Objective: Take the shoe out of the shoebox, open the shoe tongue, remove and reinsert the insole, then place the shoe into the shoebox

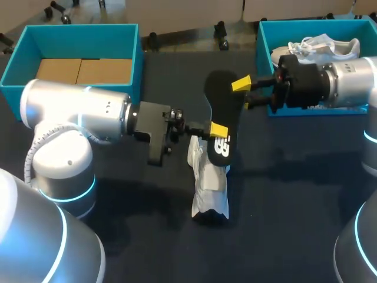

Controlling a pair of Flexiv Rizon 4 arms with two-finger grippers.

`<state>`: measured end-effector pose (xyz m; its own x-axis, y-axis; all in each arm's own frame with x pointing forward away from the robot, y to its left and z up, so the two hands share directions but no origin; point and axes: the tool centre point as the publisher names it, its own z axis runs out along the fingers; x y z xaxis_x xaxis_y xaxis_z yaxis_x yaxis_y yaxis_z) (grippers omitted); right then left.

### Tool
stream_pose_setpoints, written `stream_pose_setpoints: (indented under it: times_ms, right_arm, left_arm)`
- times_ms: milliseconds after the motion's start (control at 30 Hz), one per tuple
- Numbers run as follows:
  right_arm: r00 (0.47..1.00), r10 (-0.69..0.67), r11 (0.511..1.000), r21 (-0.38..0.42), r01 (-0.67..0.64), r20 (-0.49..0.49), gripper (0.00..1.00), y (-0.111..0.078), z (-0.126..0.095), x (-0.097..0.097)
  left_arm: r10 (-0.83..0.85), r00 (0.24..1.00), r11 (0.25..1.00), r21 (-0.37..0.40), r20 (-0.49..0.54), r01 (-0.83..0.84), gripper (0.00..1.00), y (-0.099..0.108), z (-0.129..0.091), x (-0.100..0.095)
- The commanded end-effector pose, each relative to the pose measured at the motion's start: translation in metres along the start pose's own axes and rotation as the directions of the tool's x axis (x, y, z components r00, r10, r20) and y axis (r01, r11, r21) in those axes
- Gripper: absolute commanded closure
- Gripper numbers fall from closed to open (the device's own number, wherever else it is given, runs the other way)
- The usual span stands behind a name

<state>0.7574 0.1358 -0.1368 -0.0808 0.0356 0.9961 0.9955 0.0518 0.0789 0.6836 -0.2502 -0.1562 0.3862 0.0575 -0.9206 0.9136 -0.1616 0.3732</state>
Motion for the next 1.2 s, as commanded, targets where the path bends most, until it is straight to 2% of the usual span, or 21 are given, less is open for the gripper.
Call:
stream_pose_setpoints:
  times_ms: [33, 233, 300, 333, 533, 567, 600, 633, 967, 1133, 1200]
  right_arm:
    - [1.0, 0.004, 1.0, 0.012, -0.004, 0.0, 0.61, 0.003, 0.005, 0.0]
    - [1.0, 0.008, 1.0, 0.015, -0.008, 0.002, 0.7, 0.001, 0.005, 0.0]
    - [1.0, 0.009, 1.0, 0.014, -0.009, 0.001, 0.85, 0.0, 0.005, -0.001]
    - [1.0, 0.009, 1.0, 0.014, -0.009, 0.001, 1.0, 0.0, 0.005, -0.002]
    - [1.0, 0.018, 0.999, 0.029, -0.018, 0.006, 1.0, 0.003, 0.003, -0.008]
    - [1.0, 0.021, 0.999, 0.03, -0.021, 0.006, 1.0, 0.003, 0.002, -0.011]
    - [1.0, 0.025, 0.999, 0.029, -0.026, 0.006, 1.0, 0.003, 0.0, -0.013]
    - [0.999, 0.033, 0.999, 0.028, -0.033, 0.006, 1.0, 0.003, -0.001, -0.016]
    - [0.996, 0.082, 0.996, 0.021, -0.083, 0.026, 1.0, 0.0, -0.016, -0.037]
    - [0.993, 0.109, 0.993, 0.034, -0.111, 0.054, 1.0, 0.002, -0.019, -0.045]
    - [0.99, 0.12, 0.991, 0.041, -0.123, 0.068, 1.0, 0.002, -0.019, -0.048]
  left_arm:
    - [0.006, 1.0, 1.0, -0.008, 0.0, -0.006, 1.0, 0.006, 0.009, 0.004]
    - [0.007, 1.0, 1.0, -0.017, -0.004, -0.007, 1.0, 0.009, 0.008, 0.005]
    - [0.007, 1.0, 1.0, -0.019, -0.005, -0.007, 1.0, 0.009, 0.008, 0.005]
    - [0.007, 1.0, 1.0, -0.02, -0.005, -0.007, 1.0, 0.009, 0.007, 0.006]
    - [-0.002, 1.0, 1.0, -0.024, -0.016, 0.002, 1.0, 0.008, 0.004, 0.004]
    - [0.003, 1.0, 1.0, -0.026, -0.023, -0.004, 0.65, 0.008, 0.003, 0.002]
    - [0.009, 0.999, 1.0, -0.03, -0.033, -0.01, 0.13, 0.009, 0.001, 0.001]
    - [0.007, 0.999, 1.0, -0.026, -0.034, -0.008, 0.0, 0.01, -0.001, -0.001]
    - [0.021, 0.985, 0.999, 0.043, -0.171, -0.013, 0.0, 0.021, -0.034, -0.001]
    - [0.002, 0.956, 0.996, 0.088, -0.293, 0.025, 0.0, 0.028, -0.046, -0.002]
    - [0.046, 0.932, 0.992, 0.123, -0.36, -0.001, 0.0, 0.03, -0.049, -0.003]
